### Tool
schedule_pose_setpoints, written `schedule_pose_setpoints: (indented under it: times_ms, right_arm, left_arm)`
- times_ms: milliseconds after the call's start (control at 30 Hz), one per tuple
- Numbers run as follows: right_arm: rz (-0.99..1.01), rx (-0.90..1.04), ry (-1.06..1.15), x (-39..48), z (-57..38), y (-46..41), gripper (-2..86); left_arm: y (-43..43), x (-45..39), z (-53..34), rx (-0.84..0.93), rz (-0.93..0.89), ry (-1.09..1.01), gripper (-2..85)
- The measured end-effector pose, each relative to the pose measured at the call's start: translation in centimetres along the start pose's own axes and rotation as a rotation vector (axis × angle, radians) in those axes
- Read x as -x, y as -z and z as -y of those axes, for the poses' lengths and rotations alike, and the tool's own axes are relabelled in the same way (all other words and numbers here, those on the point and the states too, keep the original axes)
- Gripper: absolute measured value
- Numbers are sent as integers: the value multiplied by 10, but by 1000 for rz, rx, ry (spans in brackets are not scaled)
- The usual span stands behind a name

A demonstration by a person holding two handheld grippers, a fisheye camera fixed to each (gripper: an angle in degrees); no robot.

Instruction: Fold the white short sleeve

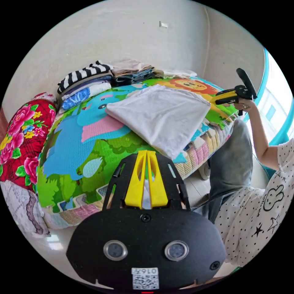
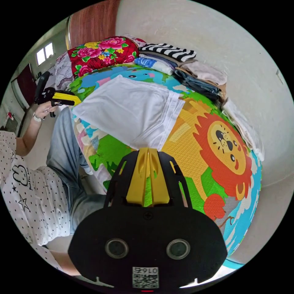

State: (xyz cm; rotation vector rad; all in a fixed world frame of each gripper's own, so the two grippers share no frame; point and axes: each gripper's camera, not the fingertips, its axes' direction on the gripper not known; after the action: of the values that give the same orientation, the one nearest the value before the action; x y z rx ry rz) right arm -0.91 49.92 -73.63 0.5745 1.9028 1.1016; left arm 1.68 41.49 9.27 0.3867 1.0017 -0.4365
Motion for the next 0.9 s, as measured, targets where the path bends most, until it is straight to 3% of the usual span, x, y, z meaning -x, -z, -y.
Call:
schedule_pose_setpoints:
  times_ms: [100,200,300,367,533,733,900]
  right_arm:
    - [-77,-121,-61,4,-28,27,-3]
    - [-52,-230,-45,23,-45,45,-3]
    - [-76,-200,-49,38,-51,42,-3]
    - [-147,-64,-71,39,-58,25,-3]
    - [-18,-188,-169,19,-100,42,-3]
    - [63,-319,-214,9,-145,54,-2]
    - [86,-377,-229,6,-174,68,3]
  left_arm:
    - [25,-27,-13,-153,-25,-46,-10]
    - [22,-47,-16,-152,-50,-34,-10]
    - [0,-54,-26,-25,-25,-10,-10]
    - [6,-52,-40,-93,-38,10,-10]
    - [10,-33,-64,41,6,85,-10]
    - [31,-23,-88,-185,-94,196,-9]
    - [19,-14,-90,-154,-138,229,-9]
